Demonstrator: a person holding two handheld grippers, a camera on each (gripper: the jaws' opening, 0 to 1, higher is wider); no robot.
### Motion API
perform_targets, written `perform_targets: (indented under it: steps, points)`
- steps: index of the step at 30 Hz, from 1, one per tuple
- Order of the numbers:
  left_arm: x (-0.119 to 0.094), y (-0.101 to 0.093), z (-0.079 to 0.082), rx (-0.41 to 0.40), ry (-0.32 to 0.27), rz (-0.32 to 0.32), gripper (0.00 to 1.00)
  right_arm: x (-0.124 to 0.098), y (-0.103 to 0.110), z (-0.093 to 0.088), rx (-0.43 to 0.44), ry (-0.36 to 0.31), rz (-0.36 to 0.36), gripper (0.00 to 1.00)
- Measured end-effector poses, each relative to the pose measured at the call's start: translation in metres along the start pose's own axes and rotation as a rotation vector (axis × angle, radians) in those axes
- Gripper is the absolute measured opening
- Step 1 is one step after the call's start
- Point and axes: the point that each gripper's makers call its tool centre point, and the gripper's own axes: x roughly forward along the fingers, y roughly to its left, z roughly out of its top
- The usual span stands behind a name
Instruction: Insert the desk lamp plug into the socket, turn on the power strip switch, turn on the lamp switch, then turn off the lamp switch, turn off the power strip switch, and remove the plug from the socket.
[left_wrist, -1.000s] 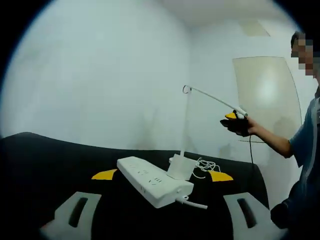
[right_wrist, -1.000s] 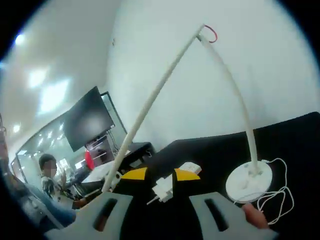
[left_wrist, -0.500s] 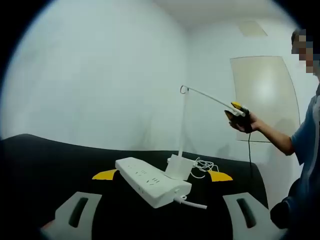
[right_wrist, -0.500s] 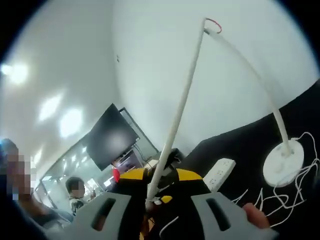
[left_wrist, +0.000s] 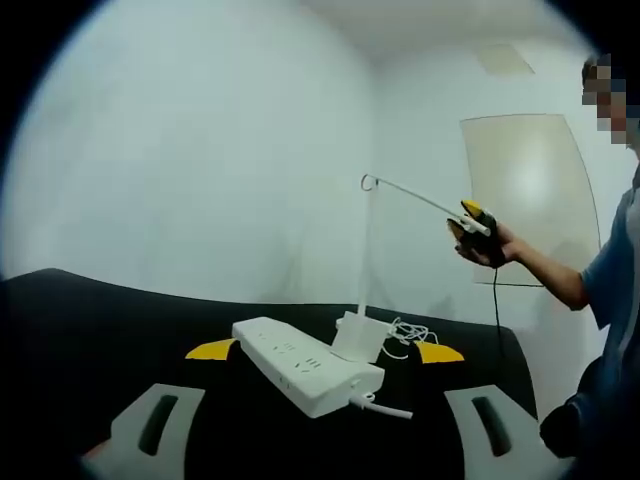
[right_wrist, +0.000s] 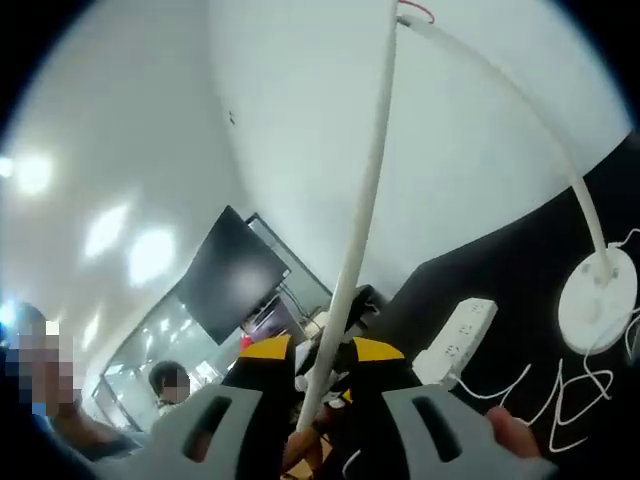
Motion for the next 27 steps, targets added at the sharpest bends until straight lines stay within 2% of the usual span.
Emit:
perform_targets:
  steps: [5, 7, 8, 20, 27]
  points:
    - [0.000, 0.001, 0.000, -0.001, -0.002, 0.001, 0.64, 0.006, -0.002, -0.002, 0.004, 0.019, 0.006, 0.22]
    - [0.000, 0.001, 0.001, -0.002, -0.006, 0.003, 0.64, 0.007, 0.000, -0.007, 0.012, 0.032, 0.009, 0.14]
    - [0.000, 0.002, 0.001, -0.003, -0.007, 0.003, 0.64, 0.007, -0.001, -0.009, 0.026, 0.035, -0.004, 0.13]
    - [0.000, 0.002, 0.000, 0.002, 0.002, 0.003, 0.64, 0.009, -0.005, -0.012, 0.026, 0.042, 0.005, 0.13]
    - [0.000, 0.003, -0.001, 0.006, 0.006, 0.006, 0.63, 0.007, -0.021, -0.017, 0.013, 0.059, -0.018, 0.12]
